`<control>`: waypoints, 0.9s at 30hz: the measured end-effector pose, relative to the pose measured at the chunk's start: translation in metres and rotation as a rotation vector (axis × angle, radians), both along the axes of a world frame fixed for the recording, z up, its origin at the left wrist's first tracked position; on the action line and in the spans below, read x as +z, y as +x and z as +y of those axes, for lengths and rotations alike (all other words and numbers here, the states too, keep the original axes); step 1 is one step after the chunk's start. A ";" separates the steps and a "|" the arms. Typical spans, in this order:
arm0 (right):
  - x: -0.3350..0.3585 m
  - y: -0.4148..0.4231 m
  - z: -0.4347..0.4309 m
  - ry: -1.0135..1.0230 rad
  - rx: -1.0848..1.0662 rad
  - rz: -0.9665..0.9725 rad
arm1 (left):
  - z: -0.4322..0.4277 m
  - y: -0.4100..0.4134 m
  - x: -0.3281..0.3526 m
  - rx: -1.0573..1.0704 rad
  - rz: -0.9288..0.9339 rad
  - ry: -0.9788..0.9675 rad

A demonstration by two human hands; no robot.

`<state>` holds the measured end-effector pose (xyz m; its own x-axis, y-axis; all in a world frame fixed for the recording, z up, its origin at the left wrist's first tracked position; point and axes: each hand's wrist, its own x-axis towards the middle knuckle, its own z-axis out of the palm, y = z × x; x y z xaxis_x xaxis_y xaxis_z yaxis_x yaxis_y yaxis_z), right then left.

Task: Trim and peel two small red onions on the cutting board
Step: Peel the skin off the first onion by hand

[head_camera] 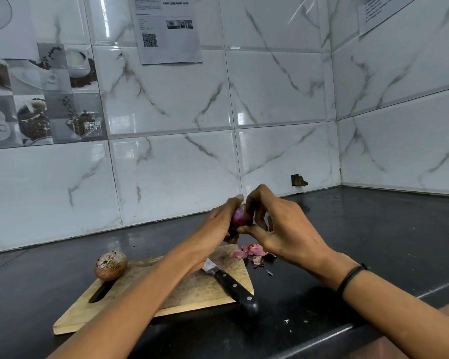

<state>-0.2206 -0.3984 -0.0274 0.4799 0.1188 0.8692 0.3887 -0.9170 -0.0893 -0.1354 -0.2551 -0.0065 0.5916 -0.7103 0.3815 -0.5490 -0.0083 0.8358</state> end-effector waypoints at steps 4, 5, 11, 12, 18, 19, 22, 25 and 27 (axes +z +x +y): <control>-0.001 0.002 0.004 0.010 0.002 -0.001 | 0.000 0.001 0.002 0.014 0.000 -0.013; 0.000 0.001 0.003 0.041 0.000 -0.008 | 0.000 0.003 0.002 0.018 0.008 -0.007; 0.002 -0.002 0.001 0.153 0.033 -0.019 | -0.002 0.010 -0.001 0.018 0.060 -0.013; 0.002 -0.002 0.002 0.147 0.034 -0.014 | -0.001 0.010 -0.001 0.012 0.065 -0.019; 0.001 -0.001 0.001 0.095 0.021 -0.016 | 0.001 0.004 0.000 -0.005 0.075 -0.021; 0.001 -0.001 0.001 0.081 0.019 -0.011 | 0.001 0.004 0.000 -0.004 0.062 -0.012; 0.001 0.000 0.001 0.051 0.007 0.010 | 0.001 0.003 -0.001 0.014 0.008 0.018; 0.000 0.000 0.000 0.045 0.000 0.026 | 0.001 0.003 -0.002 0.014 0.004 0.019; -0.001 0.001 0.001 0.025 0.000 0.029 | 0.000 0.003 -0.001 0.008 0.028 0.002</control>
